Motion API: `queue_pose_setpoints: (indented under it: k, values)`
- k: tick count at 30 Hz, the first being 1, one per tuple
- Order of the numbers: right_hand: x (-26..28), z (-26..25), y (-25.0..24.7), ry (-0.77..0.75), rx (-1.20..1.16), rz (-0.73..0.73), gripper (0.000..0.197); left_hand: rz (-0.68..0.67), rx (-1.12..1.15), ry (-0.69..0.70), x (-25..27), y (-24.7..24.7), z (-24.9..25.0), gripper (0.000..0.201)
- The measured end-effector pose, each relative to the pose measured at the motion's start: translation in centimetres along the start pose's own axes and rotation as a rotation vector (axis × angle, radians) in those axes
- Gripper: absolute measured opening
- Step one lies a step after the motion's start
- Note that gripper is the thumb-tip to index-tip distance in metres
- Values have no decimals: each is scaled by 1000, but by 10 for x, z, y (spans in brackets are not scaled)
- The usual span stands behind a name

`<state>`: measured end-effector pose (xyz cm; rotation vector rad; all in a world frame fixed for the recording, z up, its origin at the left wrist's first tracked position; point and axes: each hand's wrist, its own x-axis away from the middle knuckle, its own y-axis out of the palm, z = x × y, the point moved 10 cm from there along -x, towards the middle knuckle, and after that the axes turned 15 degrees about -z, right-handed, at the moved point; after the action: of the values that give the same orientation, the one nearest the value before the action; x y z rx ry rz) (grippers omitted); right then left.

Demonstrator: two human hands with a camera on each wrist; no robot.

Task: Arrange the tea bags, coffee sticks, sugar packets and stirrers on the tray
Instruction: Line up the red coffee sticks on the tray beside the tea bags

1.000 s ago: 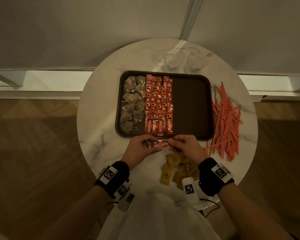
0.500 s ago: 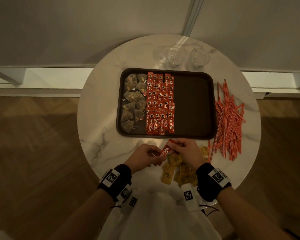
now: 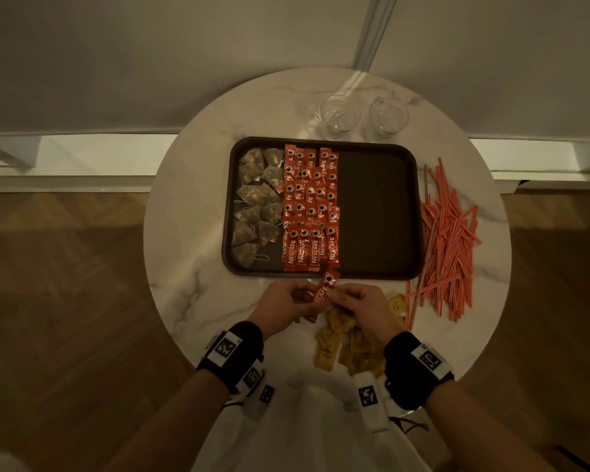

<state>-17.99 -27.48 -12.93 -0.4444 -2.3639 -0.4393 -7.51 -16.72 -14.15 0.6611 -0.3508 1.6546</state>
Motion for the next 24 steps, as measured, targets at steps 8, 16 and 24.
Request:
queue_pose_setpoints:
  k: [8, 16, 24]
  values:
    - [-25, -33, -30, -40, 239, 89, 10, 20, -92, -249, -2, -9, -37, 40]
    - [-71, -59, -49, -8, 431, 131, 14, -27, -275, -415, 8, -7, -76, 56]
    - [-92, -65, -42, 47, 589, 126, 11, -17, -343, -424, 5, -9, -77, 58]
